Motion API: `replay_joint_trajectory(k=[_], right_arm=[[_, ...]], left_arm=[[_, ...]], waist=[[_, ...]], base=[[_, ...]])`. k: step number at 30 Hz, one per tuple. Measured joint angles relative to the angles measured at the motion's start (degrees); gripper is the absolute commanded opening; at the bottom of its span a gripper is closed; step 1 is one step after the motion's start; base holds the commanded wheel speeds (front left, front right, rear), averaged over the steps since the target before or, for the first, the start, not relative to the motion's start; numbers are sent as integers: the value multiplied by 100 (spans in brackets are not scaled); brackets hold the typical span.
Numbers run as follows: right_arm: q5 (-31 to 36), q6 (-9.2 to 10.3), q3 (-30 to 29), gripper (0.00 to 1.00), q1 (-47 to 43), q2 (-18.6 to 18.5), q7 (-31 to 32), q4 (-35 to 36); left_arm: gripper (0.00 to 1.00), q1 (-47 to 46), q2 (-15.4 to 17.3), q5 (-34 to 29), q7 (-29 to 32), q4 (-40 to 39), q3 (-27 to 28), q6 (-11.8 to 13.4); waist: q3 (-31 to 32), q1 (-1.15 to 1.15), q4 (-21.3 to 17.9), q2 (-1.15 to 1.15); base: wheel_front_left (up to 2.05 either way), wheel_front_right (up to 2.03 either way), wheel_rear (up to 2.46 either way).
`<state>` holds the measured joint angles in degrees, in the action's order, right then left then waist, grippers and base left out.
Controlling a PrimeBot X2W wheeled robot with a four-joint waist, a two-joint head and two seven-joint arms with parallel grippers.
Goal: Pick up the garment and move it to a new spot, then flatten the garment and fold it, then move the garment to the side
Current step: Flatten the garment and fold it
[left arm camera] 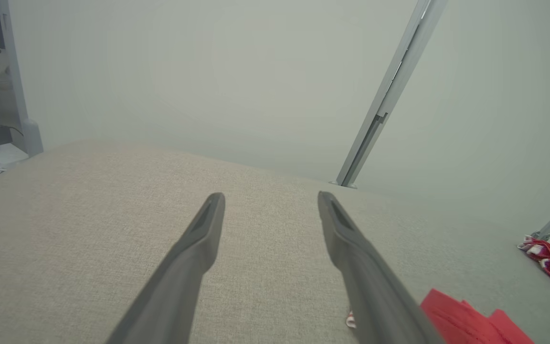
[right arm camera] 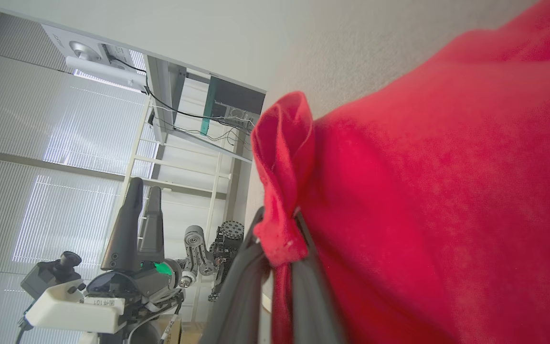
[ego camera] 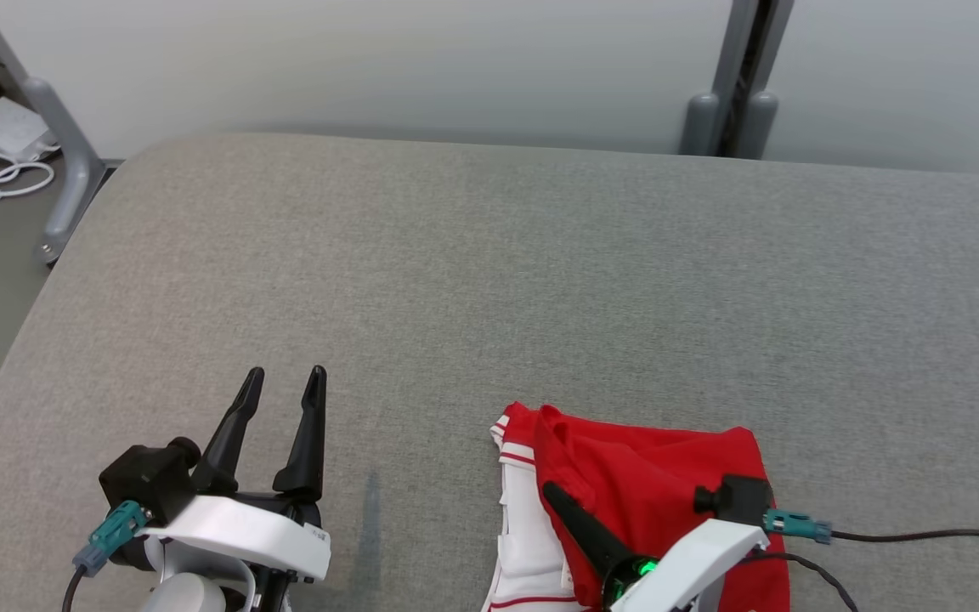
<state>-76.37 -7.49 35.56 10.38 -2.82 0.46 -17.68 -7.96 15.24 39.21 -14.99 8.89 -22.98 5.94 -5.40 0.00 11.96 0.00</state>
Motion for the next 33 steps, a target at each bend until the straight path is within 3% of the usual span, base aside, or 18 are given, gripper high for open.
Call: replay_joint_trajectory(k=[1,2,3,19,23,29,30,31,33], right_arm=[[-44,0,86,0,82,3,-12,-127],[-53,0,170,16,156,8,-58,-269],[-33,1,243,98,224,9,-114,-399],[-632,0,1217,100,810,9,-177,-428],[-383,0,832,100,1048,-135,-426,-279],[471,0,66,100,1204,-939,-797,-47],[471,0,66,100,1204,-939,-797,-47],[892,0,-187,100,1199,-1196,-869,-13],[1193,0,-478,100,1145,-1371,-932,40]], left_arm=[[100,-24,-14,-14,0,20,22,-30],[100,-41,-29,-33,0,37,45,-42],[100,-46,-45,-34,0,58,70,-62],[100,-41,-311,-237,0,279,370,-282],[100,-13,-341,-290,0,292,409,-311],[100,62,-359,-344,0,250,528,-335],[100,62,-359,-344,0,250,528,-335],[100,101,-375,-378,0,220,550,-336],[100,135,-411,-394,0,179,572,-337]], waist=[[-26,0,38,0],[-48,0,73,0],[-69,0,103,0],[-90,0,126,0],[-34,0,39,0],[91,0,-167,0],[91,0,-167,0],[134,0,-248,0],[173,0,-325,0]], base=[[0,0,0],[0,0,0],[0,0,0],[0,0,0],[0,0,0],[0,0,0],[0,0,0],[0,0,0],[0,0,0]])
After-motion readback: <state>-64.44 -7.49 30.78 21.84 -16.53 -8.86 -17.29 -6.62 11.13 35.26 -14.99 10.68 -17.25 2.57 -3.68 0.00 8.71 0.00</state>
